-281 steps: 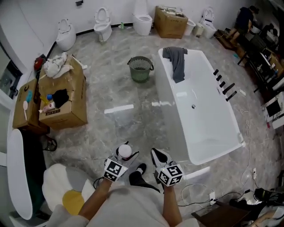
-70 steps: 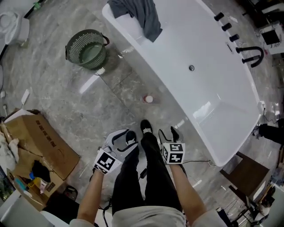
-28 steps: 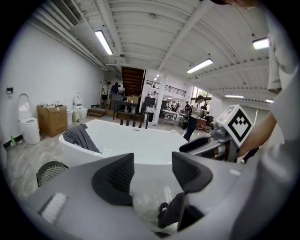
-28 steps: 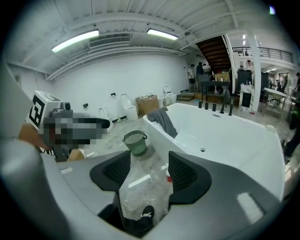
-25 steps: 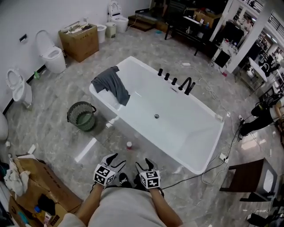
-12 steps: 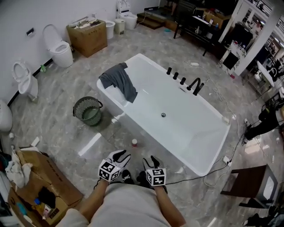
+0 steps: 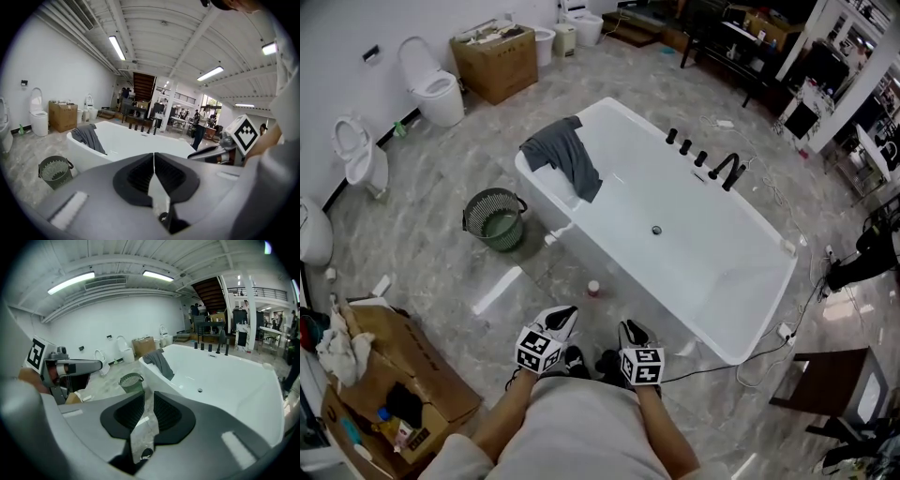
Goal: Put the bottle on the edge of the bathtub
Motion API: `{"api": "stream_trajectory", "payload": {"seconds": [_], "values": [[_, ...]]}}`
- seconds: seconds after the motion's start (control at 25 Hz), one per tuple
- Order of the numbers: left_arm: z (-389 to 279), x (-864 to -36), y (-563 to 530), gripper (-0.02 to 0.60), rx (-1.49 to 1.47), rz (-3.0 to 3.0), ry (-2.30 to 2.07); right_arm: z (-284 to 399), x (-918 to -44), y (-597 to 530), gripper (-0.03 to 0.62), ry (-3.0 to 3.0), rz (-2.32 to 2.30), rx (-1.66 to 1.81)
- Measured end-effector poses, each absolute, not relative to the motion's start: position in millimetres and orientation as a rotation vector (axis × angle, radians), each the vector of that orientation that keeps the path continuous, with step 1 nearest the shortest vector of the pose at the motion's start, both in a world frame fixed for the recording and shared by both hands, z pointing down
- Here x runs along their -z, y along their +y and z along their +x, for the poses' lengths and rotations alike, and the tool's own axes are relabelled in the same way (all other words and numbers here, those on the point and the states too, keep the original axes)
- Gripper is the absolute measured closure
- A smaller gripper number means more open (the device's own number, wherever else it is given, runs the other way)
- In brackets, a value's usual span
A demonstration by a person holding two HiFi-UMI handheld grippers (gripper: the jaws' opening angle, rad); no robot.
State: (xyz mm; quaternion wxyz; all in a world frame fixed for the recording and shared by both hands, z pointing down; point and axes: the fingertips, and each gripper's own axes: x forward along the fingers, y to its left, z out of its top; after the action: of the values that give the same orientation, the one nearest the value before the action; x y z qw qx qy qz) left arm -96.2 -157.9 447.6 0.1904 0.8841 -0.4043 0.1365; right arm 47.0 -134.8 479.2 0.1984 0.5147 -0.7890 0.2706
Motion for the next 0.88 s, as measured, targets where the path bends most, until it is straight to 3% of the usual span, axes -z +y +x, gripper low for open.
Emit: {"api": "stream_trajectory", "payload": {"seconds": [0.28, 0.88], "values": [[-103, -448, -155, 0.524, -0.358, 2.453, -1.15, 50, -482, -131, 0.591, -2.205, 1.459, -0.784], [-115, -450, -154, 0.524, -0.353, 2.44, -1.154, 43, -482, -139, 0.592, -2.218, 1.467, -0.797]]}}
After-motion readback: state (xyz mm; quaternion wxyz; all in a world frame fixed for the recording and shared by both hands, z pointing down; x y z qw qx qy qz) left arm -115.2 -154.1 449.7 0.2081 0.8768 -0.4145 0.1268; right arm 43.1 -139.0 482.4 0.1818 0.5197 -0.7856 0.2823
